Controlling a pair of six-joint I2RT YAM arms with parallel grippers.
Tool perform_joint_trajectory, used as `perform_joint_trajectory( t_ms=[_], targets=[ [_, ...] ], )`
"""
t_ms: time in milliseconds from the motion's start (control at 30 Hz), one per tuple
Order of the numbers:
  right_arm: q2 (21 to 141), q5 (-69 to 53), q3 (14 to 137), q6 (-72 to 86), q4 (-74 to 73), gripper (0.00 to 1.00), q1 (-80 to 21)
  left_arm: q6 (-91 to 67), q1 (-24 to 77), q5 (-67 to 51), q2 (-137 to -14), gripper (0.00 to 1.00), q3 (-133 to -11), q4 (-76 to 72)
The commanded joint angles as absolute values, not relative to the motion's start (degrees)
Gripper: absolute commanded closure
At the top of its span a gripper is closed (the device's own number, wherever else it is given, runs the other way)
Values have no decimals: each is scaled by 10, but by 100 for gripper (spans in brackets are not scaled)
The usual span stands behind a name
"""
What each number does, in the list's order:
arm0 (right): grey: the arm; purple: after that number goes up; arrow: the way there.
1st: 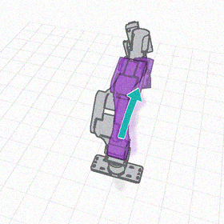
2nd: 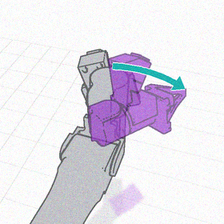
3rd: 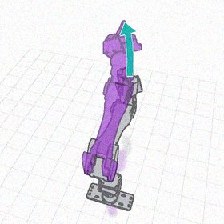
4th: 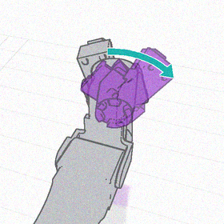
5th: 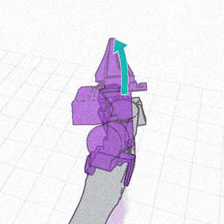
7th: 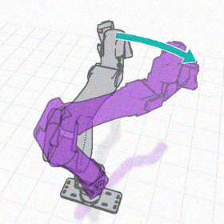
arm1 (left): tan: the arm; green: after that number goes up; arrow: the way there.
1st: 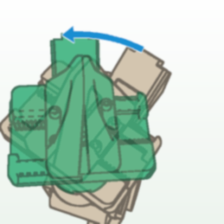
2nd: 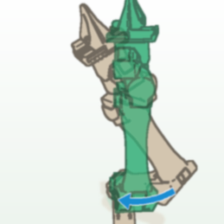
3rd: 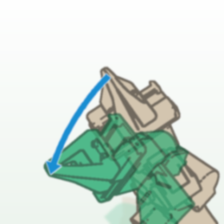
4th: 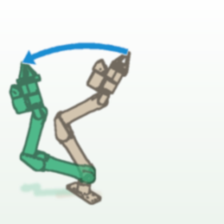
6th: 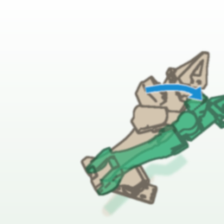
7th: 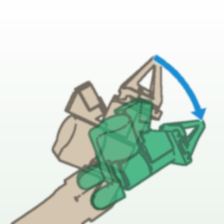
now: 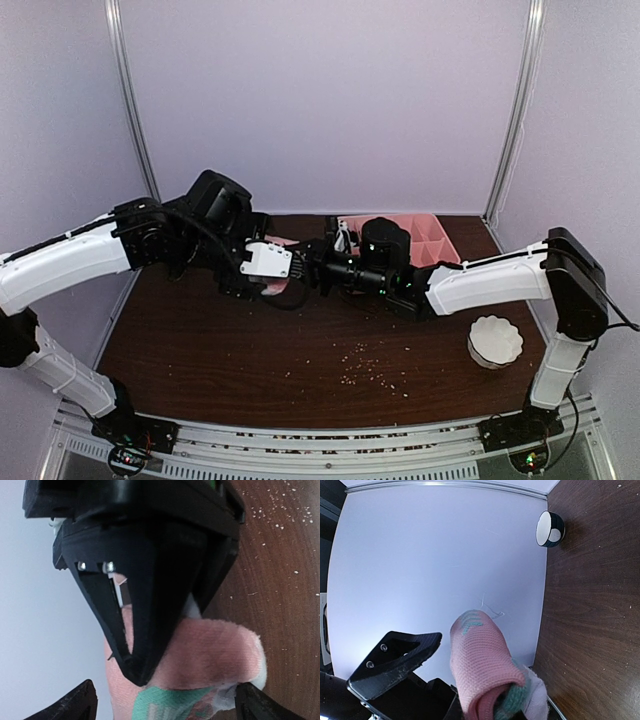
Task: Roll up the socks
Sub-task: Roll the sock at the center of the board.
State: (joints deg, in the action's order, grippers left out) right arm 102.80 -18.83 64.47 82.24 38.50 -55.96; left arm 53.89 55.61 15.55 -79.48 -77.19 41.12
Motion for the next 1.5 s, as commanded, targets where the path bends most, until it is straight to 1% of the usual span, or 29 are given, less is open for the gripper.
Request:
perform_joint_trajectory(
  t_ms=[0,100,200,300,367,400,500,600,633,700,733,767,833,900,933,1033,1067,1100,1200,1233,1300,1400,1467],
  targets=[
    [1018,-199,662,827,408,100,-562,578,558,229,-779,2,-725,318],
    [1022,-203,663,841,417,100,-564,639,556,278,-774,2,-674,213],
    [1030,-210,669,860,434,100,-566,669,554,301,-778,4,-654,159],
    [1042,-216,679,880,453,100,-571,701,554,321,-786,10,-644,94],
    [1045,-216,689,877,441,100,-574,709,554,328,-794,18,-655,73],
    [1044,-214,690,871,433,100,-575,707,554,329,-797,23,-664,70],
    [1036,-204,687,854,403,100,-576,699,554,336,-804,45,-687,74],
    [1027,-200,688,839,375,100,-577,677,554,339,-809,62,-706,99],
    [1030,-202,689,840,377,100,-578,667,554,338,-809,71,-711,108],
    [1036,-216,697,835,385,100,-578,649,553,339,-811,95,-719,114],
    [1035,-223,704,827,378,100,-578,641,552,340,-811,100,-725,120],
    [1031,-224,704,814,366,100,-578,631,549,333,-812,100,-735,138],
    [1011,-220,708,766,307,87,-574,582,542,307,-816,100,-770,211],
    [987,-208,724,687,212,73,-569,515,524,252,-823,100,-821,306],
    [972,-193,731,649,163,60,-566,479,511,211,-828,100,-853,352],
    [937,-156,737,533,79,30,-560,392,464,28,-851,100,-955,491],
    [925,-147,735,501,61,8,-557,379,452,-28,-859,100,-983,532],
    [913,-134,731,468,45,1,-556,371,444,-82,-863,100,-1008,565],
    [867,-108,706,366,36,0,-556,358,436,-209,-870,100,-1051,632],
    [847,-111,689,333,51,0,-556,355,435,-241,-871,100,-1059,647],
    [795,-144,635,274,131,1,-556,357,435,-297,-878,100,-1077,680],
    [734,-212,570,210,238,0,-557,362,435,-348,-898,100,-1103,730],
    [718,-242,570,185,239,1,-559,360,435,-355,-909,100,-1114,746]
  ],
)
